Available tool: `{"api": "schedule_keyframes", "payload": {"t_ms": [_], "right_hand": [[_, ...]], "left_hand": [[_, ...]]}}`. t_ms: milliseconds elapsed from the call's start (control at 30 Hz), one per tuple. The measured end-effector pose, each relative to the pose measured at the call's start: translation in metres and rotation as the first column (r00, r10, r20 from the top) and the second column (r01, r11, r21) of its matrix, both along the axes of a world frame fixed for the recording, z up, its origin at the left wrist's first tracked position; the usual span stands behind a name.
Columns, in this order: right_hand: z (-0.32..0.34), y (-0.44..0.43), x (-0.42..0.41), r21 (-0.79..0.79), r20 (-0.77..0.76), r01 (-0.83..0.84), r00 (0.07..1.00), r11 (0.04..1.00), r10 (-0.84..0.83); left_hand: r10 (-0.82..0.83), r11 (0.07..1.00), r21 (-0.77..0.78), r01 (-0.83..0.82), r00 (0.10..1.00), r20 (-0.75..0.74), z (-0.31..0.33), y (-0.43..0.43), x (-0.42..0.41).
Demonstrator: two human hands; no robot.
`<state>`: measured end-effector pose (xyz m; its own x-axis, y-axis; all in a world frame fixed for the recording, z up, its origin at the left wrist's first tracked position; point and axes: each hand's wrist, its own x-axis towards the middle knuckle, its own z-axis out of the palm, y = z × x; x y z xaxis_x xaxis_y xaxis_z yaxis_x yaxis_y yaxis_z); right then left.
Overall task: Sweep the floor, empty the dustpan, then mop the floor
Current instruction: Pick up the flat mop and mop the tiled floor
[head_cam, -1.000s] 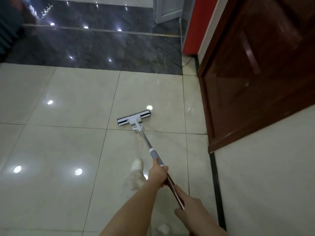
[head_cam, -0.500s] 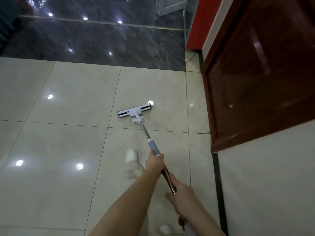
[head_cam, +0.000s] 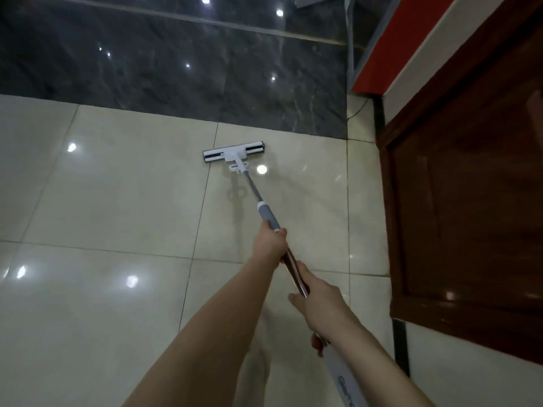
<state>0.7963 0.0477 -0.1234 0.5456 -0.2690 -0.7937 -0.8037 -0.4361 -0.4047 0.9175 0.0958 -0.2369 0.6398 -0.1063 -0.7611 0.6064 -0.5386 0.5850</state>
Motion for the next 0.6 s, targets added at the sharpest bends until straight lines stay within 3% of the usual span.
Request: {"api": "schedule_keyframes", "payload": {"t_ms": [333,467,600], "right_hand": [[-0.032,-0.02,0.258,-0.015,0.015,-0.02,1.0,1.0,0.02],[-0.043,-0.01,0.298,-0.029,0.008,-0.039,0.999,0.999,0.039],[-0.036,0.009,0.285,-0.048,-0.038,-0.084,0.996,0.995,0.083]], "left_hand": [[0.054,0.998,-0.039,-0.052,0.998,0.045,-0.04,-0.022,0.259],[0.089,0.992,-0.086,-0.09,0.996,-0.022,-0.042,-0.012,0.3],[0.06,0.991,-0.117,-0.066,0.997,-0.058,-0.04,0.005,0.287]]}}
